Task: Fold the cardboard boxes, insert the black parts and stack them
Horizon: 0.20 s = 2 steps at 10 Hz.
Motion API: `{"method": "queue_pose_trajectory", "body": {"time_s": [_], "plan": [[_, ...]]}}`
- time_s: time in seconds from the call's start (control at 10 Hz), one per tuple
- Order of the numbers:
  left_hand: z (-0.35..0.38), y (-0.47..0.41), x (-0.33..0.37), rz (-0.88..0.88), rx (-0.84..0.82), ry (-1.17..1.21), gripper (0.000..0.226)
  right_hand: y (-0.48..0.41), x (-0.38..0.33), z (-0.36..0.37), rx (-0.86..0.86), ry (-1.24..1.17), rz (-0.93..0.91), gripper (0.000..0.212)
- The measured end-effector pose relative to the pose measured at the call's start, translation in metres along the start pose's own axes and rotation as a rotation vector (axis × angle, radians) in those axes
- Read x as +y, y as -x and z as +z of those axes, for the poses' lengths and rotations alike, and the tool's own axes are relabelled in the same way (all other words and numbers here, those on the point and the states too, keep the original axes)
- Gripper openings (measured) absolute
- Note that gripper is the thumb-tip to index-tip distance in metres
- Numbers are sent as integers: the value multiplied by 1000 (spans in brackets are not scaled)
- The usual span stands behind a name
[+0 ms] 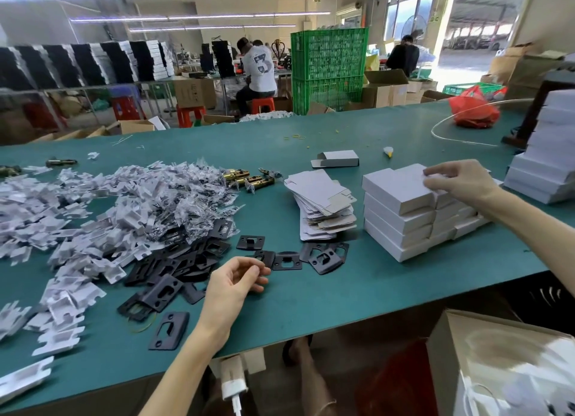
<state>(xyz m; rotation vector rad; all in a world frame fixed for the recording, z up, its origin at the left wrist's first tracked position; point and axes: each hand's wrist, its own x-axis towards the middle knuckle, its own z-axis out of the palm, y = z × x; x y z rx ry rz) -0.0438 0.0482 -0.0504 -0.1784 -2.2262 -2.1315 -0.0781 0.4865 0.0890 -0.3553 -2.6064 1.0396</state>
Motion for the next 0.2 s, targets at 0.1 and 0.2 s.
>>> {"method": "queue_pose_trajectory", "body": {"time_s": [0.1,0.2], "plan": [[1,1,0,25,-10,-14,12,4,-2,3,-9,120,-50,32],[7,5,5,24,13,-16,13,14,-19,10,156,198,-153,36]]}}
